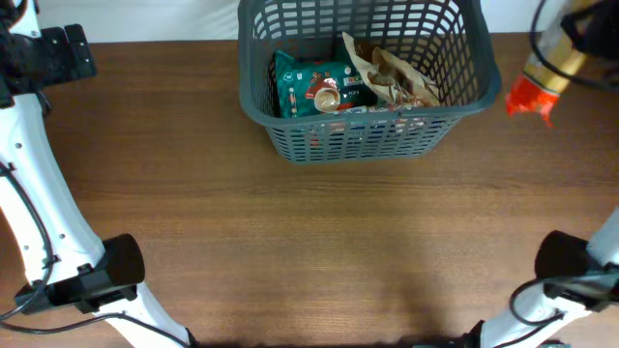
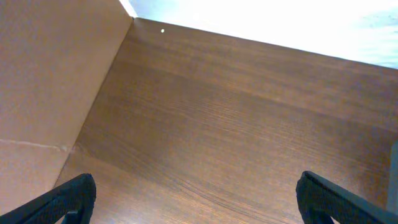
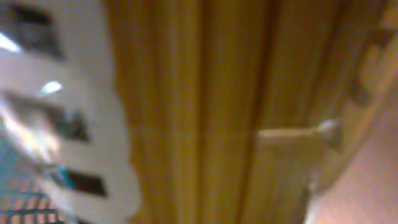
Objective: Pack container
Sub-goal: 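Carry the spaghetti packet over the basket and lower it in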
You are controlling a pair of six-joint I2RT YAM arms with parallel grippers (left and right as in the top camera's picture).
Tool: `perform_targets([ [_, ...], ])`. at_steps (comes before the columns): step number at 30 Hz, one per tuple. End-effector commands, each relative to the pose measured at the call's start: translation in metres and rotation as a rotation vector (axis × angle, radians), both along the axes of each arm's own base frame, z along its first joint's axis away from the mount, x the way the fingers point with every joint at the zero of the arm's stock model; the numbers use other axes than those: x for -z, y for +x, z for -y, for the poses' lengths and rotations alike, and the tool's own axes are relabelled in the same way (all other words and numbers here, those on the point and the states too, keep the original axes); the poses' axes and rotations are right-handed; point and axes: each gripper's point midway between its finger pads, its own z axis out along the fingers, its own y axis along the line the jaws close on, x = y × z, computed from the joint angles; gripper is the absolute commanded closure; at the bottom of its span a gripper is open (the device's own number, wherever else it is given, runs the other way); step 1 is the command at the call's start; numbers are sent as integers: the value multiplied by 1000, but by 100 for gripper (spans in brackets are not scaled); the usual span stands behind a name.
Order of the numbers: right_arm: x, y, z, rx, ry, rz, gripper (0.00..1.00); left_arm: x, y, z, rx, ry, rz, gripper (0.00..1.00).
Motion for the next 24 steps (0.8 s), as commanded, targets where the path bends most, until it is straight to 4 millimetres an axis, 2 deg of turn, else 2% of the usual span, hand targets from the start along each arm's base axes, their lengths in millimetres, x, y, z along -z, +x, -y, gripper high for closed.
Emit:
perform_targets([
  [1,-48,-14,-67,-204,-62,164,80,3,0,-2,-16,-8,-4,1],
  [3,-49,-16,-102,-325,-126,198,79,3,0,-2,-16,-8,-4,1],
  [6,-42,-15,-143,-443,-235,220,79,3,0,-2,-16,-8,-4,1],
  [10,-26,-2,-176,-524,-473,246,79,3,0,-2,-16,-8,-4,1],
  [13,-11,10,-202,-611,-588,266,79,3,0,-2,-16,-8,-4,1],
  [17,25,31,-223,-785,-756,275,79,3,0,-2,-16,-8,-4,1],
  [23,95,66,-231,-964,-885,214,66,3,0,-2,-16,-8,-4,1],
  [24,104,69,-235,-989,-886,207,61,3,0,-2,-16,-8,-4,1],
])
